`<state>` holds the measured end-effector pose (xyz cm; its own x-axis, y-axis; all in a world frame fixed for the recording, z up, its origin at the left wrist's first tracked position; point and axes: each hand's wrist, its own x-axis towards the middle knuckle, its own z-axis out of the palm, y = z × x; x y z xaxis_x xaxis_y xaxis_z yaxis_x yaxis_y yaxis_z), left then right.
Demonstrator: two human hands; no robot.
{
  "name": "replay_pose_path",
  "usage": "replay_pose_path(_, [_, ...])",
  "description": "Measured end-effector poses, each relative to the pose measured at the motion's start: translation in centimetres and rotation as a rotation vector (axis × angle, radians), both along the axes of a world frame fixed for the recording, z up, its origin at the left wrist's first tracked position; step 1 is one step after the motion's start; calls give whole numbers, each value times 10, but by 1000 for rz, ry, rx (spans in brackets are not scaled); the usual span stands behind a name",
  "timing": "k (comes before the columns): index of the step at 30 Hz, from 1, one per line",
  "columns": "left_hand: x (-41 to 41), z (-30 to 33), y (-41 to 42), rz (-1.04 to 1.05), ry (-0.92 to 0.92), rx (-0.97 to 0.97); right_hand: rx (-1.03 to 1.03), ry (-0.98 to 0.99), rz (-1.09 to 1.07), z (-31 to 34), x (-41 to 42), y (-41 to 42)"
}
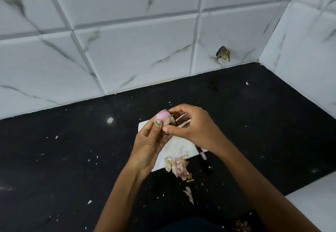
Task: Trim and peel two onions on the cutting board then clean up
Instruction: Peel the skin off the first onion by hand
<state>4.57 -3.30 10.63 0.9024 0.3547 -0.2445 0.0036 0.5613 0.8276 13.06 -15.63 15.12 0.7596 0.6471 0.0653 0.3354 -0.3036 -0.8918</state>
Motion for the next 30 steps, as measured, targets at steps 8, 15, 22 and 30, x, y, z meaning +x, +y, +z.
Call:
replay_pose_path(8, [-4, 8, 11, -58, -77, 66, 42, -12, 41, 15, 2, 1])
replay_pose_path(15, [-4, 9, 13, -107, -111, 65, 60, 19, 81, 21, 7, -3])
replay_pose_path(22, [-6, 6, 11, -118, -120, 4, 99, 114, 49, 18, 13, -8])
replay_pose_path(30, [-6, 8, 16, -78, -112, 175, 78, 33, -12, 12, 2, -2])
